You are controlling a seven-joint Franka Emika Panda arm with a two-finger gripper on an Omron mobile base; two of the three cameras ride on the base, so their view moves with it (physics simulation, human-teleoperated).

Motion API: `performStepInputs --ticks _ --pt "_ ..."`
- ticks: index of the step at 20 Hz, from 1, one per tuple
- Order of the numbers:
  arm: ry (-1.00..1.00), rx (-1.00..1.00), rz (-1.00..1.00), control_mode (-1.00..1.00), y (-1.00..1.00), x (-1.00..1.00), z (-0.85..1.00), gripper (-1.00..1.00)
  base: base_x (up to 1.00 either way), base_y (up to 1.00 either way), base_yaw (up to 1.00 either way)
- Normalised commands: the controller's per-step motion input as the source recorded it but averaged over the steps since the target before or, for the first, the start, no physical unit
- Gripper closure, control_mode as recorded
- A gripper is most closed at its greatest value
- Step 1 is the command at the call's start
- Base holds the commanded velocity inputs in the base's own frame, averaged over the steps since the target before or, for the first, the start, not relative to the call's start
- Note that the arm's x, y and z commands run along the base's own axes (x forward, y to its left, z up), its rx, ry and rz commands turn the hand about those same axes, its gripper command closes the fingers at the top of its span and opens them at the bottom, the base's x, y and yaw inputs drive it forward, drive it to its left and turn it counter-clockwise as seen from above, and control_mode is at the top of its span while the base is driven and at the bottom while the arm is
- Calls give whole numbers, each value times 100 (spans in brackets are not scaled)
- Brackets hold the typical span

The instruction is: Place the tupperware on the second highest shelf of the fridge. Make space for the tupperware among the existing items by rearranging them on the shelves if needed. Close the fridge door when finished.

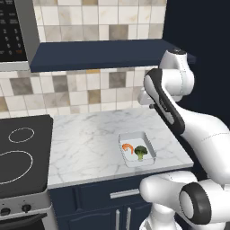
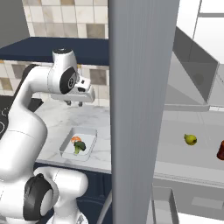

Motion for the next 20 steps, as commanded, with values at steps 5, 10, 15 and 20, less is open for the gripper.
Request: performStepInputs --ticks 5,10,15,20 --pt "0 0 -1 -100 -2 -9 -39 -100 0 0 0" --pt "0 0 0 -100 -22 -14 -56 -100 0 0 0" --pt "1 0 -2 -100 -14 -15 -69 -100 0 0 0" --pt "6 0 -11 -100 0 -8 -72 -100 0 0 0"
